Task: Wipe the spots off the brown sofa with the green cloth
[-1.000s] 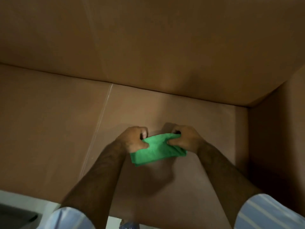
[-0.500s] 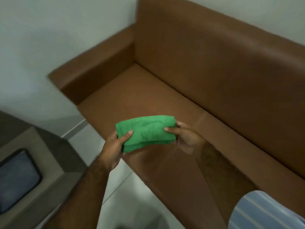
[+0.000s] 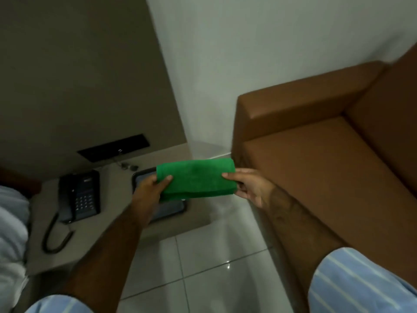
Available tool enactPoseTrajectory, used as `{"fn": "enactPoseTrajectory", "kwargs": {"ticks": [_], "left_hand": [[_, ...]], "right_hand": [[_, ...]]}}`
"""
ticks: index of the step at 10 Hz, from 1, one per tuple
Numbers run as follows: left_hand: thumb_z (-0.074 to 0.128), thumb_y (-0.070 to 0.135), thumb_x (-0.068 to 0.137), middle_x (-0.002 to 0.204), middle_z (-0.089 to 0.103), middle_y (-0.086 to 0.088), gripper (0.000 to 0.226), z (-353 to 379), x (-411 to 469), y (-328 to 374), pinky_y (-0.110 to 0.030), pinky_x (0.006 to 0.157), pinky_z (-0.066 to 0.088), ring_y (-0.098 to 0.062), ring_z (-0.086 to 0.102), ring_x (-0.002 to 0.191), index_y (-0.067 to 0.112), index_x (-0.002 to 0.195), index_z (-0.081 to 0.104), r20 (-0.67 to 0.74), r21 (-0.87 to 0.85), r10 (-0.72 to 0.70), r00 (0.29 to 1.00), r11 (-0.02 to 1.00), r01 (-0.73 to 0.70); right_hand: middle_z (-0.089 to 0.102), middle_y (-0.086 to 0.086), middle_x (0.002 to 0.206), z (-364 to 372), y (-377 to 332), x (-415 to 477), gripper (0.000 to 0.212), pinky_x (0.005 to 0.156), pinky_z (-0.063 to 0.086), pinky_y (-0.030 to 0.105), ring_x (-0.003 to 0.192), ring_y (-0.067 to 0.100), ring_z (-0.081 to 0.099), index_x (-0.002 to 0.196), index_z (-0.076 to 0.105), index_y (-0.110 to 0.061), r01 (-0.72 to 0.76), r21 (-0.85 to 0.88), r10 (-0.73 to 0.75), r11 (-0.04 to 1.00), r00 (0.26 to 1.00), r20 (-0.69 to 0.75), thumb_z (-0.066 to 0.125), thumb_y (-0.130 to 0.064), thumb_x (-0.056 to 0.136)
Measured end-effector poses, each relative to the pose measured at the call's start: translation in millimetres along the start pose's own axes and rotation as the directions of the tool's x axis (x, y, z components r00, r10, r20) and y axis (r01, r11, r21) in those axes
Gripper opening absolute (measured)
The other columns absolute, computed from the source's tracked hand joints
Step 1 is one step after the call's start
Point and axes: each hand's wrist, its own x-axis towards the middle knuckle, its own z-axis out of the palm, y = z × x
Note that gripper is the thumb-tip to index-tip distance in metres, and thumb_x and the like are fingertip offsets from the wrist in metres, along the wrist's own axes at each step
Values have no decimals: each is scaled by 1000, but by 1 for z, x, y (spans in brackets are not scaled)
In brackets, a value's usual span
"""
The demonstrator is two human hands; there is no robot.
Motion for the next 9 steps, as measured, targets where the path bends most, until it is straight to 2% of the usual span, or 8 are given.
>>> {"fn": "enactPoseTrajectory", "kwargs": {"ticks": [1,3,4,5,6,7,8,9], "left_hand": [[70,39,87,110,76,-7,32,-51,21,-36,-54,99,54,-28,71,104,17,111,72,-106,1,-76,991,997,77],[77,25,86,97,76,-11,24,-101,65,-92,-40,80,62,-27,74,90,7,100,71,-308,28,-181,934,980,199],[78,25,85,92,77,-9,22,-108,93,-125,-32,72,60,-24,74,83,7,98,74,-355,98,-190,915,966,238],[77,27,86,88,75,-7,21,-106,113,-149,-20,57,49,-15,67,71,10,97,75,-380,238,-163,911,934,266],[77,36,84,85,74,-2,24,-103,126,-170,-24,59,54,-14,66,69,14,93,76,-377,367,-118,919,892,265],[75,43,83,86,75,-2,28,-97,132,-181,-39,68,63,-20,70,75,18,96,75,-396,439,-84,914,857,269],[74,42,85,90,74,-5,29,-96,137,-182,-40,69,62,-24,69,78,16,99,72,-406,529,-29,914,808,260],[73,40,86,99,72,-10,33,-97,137,-174,-37,74,59,-29,68,87,14,106,69,-383,643,-12,924,714,275]], "right_hand": [[79,7,99,58,9,41,21,61,60,23,84,15,75,112,72,-9,-58,-57,57,997,998,-2,72,-3,91],[76,16,108,129,37,130,17,73,62,30,90,22,74,101,69,-9,-90,-277,67,957,993,-93,77,-2,87],[77,19,111,140,58,172,20,85,65,40,97,30,76,101,73,-7,-61,-472,5,880,993,-119,83,-6,83],[80,9,96,143,83,200,20,89,65,46,91,24,77,74,71,-27,-8,-708,-90,706,991,-101,88,-19,79],[79,7,86,141,100,222,29,84,65,49,85,26,77,62,64,-28,-5,-787,-157,617,979,-130,89,-25,76],[77,5,83,147,104,231,27,81,65,44,85,25,77,65,63,-24,-25,-813,-170,581,974,-152,87,-27,78],[76,8,98,158,104,234,19,83,63,41,94,28,74,87,68,-18,-41,-892,-161,450,979,-126,80,-32,84],[71,6,110,163,93,231,43,84,60,42,101,32,70,112,61,-18,-85,-971,-212,225,968,-134,74,-49,86]]}}
